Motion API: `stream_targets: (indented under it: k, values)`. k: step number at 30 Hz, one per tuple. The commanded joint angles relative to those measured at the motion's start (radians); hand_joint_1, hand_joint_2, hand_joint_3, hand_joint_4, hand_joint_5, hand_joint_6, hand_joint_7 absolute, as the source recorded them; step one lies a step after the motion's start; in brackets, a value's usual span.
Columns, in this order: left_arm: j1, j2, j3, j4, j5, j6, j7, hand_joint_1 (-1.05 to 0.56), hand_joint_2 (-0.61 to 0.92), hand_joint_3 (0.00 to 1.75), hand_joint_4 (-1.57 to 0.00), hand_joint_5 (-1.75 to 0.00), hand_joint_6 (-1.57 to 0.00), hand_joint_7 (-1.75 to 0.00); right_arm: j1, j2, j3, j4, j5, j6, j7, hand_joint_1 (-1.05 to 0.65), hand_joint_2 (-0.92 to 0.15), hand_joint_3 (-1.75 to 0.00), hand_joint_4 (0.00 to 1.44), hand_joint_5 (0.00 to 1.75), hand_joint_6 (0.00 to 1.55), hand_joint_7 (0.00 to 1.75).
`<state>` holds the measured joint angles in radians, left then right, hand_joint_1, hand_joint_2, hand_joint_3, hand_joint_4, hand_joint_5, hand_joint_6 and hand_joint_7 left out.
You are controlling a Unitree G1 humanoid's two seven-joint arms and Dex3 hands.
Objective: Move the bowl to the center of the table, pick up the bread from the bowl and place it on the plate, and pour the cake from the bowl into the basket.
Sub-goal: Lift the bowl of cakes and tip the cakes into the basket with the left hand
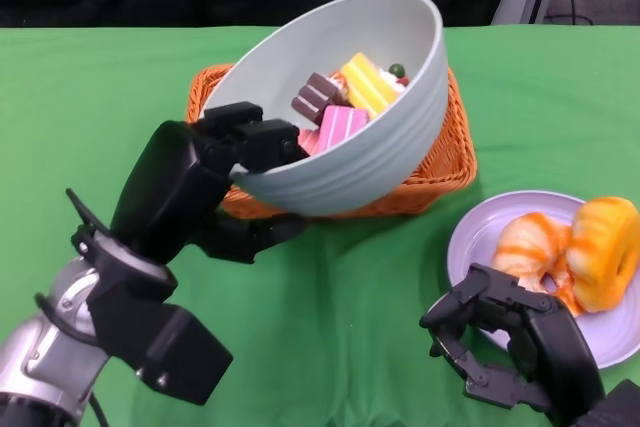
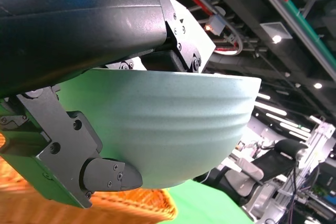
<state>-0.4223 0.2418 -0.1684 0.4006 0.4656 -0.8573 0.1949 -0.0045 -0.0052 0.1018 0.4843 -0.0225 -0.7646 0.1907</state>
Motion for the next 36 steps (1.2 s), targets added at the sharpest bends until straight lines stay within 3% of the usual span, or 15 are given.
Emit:
stream_targets:
  k: [1,14,24,33,36]
  values:
    - [-0.04,-0.007,0.003,0.015,-0.008,-0.006,0.003,-0.04,0.71,0.72,-0.67,-1.57,-0.84,-1.01,-0.013,-0.012,-0.004,0.032,-0.005,-0.03,0.001,-0.08,-0.69,-0.65,0.77,1.43,0.72,1.1]
    - [-0.103,-0.033,-0.013,0.125,0.002,-0.045,0.02,-0.02,0.68,0.8,-0.66,-1.62,-0.82,-1.08,-0.041,-0.003,0.006,0.115,-0.04,-0.092,-0.016,-0.03,-0.69,-0.66,0.76,1.43,0.74,1.09]
    - [-0.139,-0.083,-0.021,0.154,-0.063,-0.023,-0.044,0.01,0.64,0.9,-0.63,-1.67,-0.78,-1.21,-0.041,-0.005,0.015,0.137,-0.052,-0.098,-0.022,-0.04,-0.71,-0.64,0.75,1.45,0.73,1.1]
    - [-0.164,-0.125,-0.02,0.138,-0.099,0.035,-0.093,0.01,0.6,1.0,-0.64,-1.6,-0.75,-1.29,-0.043,-0.013,0.022,0.155,-0.054,-0.106,-0.015,-0.07,-0.77,-0.54,0.73,1.47,0.71,1.11]
    - [-0.184,-0.153,-0.02,0.132,-0.12,0.061,-0.106,-0.02,0.64,0.97,-0.61,-1.69,-0.72,-1.36,-0.044,-0.012,0.025,0.164,-0.05,-0.107,-0.01,-0.07,-0.79,-0.51,0.74,1.45,0.71,1.1]
